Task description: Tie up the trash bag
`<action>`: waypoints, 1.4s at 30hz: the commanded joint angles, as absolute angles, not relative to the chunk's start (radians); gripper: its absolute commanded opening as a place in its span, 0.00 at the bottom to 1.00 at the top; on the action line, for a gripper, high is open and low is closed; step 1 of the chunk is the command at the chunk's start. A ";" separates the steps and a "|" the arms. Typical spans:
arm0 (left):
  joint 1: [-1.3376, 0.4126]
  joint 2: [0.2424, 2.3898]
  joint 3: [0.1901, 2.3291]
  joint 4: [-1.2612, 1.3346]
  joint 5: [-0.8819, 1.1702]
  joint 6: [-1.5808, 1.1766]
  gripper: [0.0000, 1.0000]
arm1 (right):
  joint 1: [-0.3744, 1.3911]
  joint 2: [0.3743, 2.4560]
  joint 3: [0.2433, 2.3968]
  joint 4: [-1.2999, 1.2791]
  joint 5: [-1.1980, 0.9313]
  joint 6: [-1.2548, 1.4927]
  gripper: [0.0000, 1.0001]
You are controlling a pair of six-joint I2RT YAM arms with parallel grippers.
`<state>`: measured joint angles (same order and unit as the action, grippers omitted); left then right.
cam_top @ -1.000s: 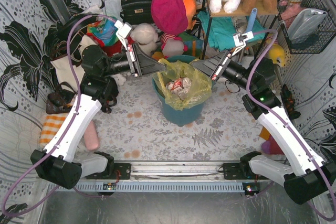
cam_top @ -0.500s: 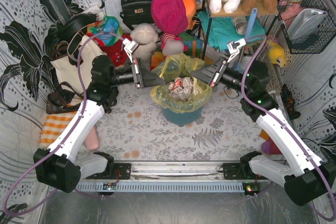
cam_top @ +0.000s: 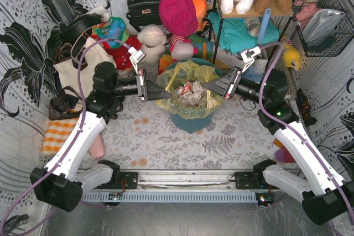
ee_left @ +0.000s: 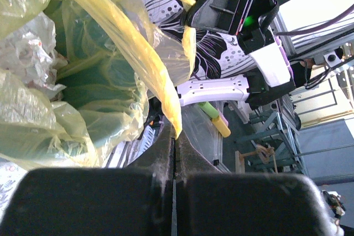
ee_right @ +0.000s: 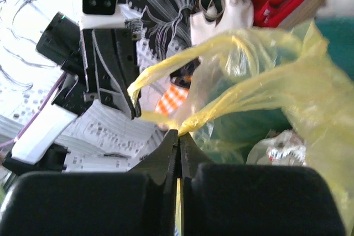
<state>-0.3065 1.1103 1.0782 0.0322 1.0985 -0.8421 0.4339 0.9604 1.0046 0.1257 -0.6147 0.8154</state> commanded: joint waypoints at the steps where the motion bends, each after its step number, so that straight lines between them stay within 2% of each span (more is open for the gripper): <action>1: -0.299 1.167 1.230 0.112 1.023 -0.844 0.00 | 0.439 0.984 1.120 0.110 -0.447 0.773 0.00; 5: -0.293 1.260 1.369 0.067 0.901 -0.830 0.00 | 0.437 1.045 1.177 0.103 -0.308 0.774 0.00; 11: -0.260 1.353 1.447 0.240 0.866 -0.983 0.00 | 0.437 1.145 1.275 0.167 -0.327 0.782 0.00; 17: -0.233 1.371 1.425 0.271 0.823 -1.017 0.00 | 0.437 1.125 1.252 0.129 -0.227 0.763 0.00; 19: -0.229 1.363 1.403 0.271 0.815 -1.017 0.06 | 0.437 1.095 1.220 0.120 -0.198 0.761 0.01; 21: -0.227 1.359 1.381 0.300 0.824 -1.038 0.19 | 0.437 1.062 1.188 0.134 -0.205 0.765 0.20; 24: -0.227 1.359 1.348 0.389 0.869 -1.103 0.36 | 0.437 1.032 1.156 0.151 -0.269 0.782 0.38; 28: -0.228 1.345 1.318 0.437 0.910 -1.135 0.49 | 0.437 1.031 1.128 0.173 -0.390 0.821 0.50; 37: -0.227 1.293 1.285 0.281 0.956 -1.031 0.56 | 0.437 1.046 1.076 0.288 -0.479 0.887 0.50; 40: -0.227 1.286 1.280 0.269 0.957 -1.024 0.57 | 0.437 1.061 1.079 0.304 -0.489 0.892 0.48; 42: -0.227 1.284 1.279 0.268 0.958 -1.022 0.57 | 0.437 1.069 1.083 0.316 -0.498 0.897 0.42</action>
<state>-0.2337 1.3014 1.2888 0.2722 0.9337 -1.0565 0.4339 1.0561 1.0782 0.2291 -0.4572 0.8745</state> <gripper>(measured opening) 0.565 0.471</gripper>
